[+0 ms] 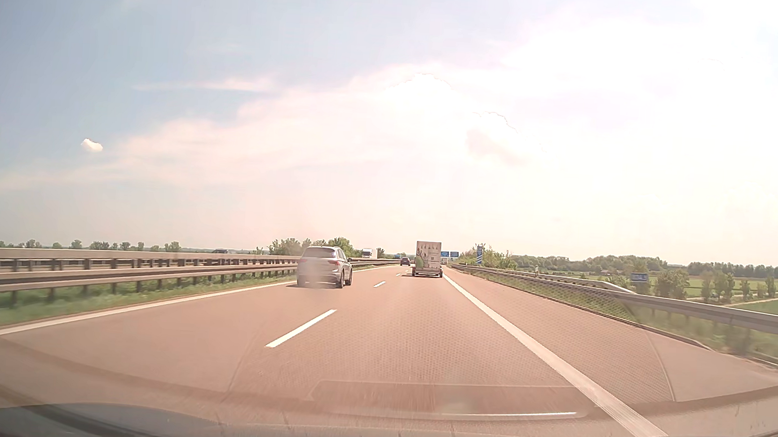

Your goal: Follow the waypoints while adhering to traffic rules and regulations

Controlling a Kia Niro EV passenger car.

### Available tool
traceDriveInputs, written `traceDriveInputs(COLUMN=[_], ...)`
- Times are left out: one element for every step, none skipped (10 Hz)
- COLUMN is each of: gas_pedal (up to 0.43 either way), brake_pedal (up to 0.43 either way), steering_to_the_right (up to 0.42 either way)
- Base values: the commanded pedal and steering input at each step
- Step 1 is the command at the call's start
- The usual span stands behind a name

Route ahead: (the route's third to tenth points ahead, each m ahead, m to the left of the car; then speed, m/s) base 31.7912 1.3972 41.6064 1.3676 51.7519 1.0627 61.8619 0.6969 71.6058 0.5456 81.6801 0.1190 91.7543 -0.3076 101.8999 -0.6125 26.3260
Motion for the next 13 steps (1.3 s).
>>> traceDriveInputs(gas_pedal=[0.157,0.138,0.118,0.11,0.087,0.079,0.079,0.067,0.067,0.047,0.028,0.0,0.0], brake_pedal=[0.0,0.0,0.0,0.0,0.0,0.0,0.0,0.0,0.0,0.0,0.0,0.0,0.0], steering_to_the_right=[0.0,0.0,0.0,0.0,0.003,0.003,0.003,0.003,0.003,0.002,0.002,0.002,0.002])
